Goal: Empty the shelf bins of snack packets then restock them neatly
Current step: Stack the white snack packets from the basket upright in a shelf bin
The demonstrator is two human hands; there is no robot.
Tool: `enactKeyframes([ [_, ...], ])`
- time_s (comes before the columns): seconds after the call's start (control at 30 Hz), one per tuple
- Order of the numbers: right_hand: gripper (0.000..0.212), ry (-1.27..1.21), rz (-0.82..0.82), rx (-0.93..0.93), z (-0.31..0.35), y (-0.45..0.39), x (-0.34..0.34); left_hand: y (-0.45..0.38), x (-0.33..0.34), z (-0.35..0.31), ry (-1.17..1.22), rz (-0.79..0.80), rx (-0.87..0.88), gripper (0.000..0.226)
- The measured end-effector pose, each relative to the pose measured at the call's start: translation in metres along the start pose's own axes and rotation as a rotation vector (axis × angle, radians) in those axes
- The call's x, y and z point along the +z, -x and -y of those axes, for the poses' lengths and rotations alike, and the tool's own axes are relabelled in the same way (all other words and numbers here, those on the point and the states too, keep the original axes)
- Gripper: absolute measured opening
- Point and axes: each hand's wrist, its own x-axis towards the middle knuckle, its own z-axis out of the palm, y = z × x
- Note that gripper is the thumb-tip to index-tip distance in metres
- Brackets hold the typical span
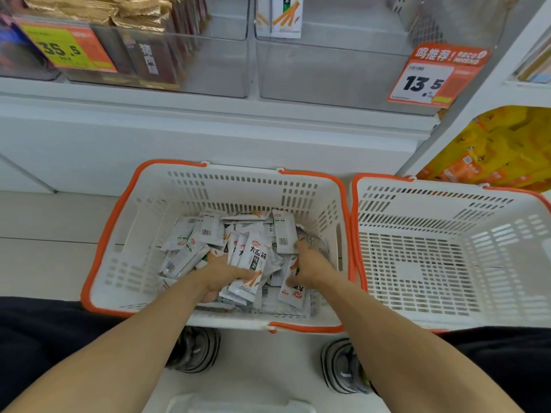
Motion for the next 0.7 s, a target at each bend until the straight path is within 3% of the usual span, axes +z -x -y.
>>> enactKeyframes([
  [0.07, 0.103, 0.05, -0.067, 0.011, -0.002, -0.003, 0.009, 0.0, 0.001, 0.001, -0.014, -0.01, -0.027, 0.037],
  [0.13, 0.101, 0.028, -0.087, 0.048, 0.0, -0.007, 0.006, -0.001, -0.003, 0.002, -0.027, -0.022, -0.045, 0.042],
  [0.17, 0.088, 0.02, -0.08, 0.057, 0.003, -0.008, 0.001, -0.002, -0.007, 0.002, -0.035, -0.04, -0.038, 0.052],
  [0.27, 0.046, 0.154, 0.023, 0.041, 0.013, -0.01, -0.023, -0.046, -0.037, 0.032, -0.04, -0.073, -0.027, 0.121],
  [0.33, 0.046, 0.239, 0.096, 0.033, 0.019, -0.01, -0.039, -0.079, -0.055, 0.051, 0.012, -0.095, -0.02, 0.138],
  [0.4, 0.045, 0.117, 0.13, 0.074, 0.024, -0.01, -0.06, -0.048, -0.039, 0.027, 0.051, -0.131, -0.008, 0.135],
  [0.5, 0.034, -0.305, 0.017, 0.06, 0.034, -0.007, -0.091, -0.016, -0.018, -0.002, 0.152, -0.143, 0.035, 0.086],
  [0.53, 0.031, -0.454, -0.06, 0.047, 0.038, -0.007, -0.095, -0.013, -0.016, -0.005, 0.181, -0.12, 0.045, 0.08],
  [0.6, 0.022, -0.732, -0.147, 0.044, 0.045, -0.007, -0.091, -0.01, -0.013, -0.008, 0.249, -0.084, 0.094, 0.093],
  [0.63, 0.023, -0.838, -0.131, 0.046, 0.048, -0.008, -0.083, -0.011, -0.014, -0.008, 0.301, -0.071, 0.107, 0.092],
  [0.7, 0.032, -0.902, -0.032, 0.069, 0.052, -0.01, -0.059, -0.006, -0.011, -0.014, 0.398, -0.052, 0.116, 0.066],
])
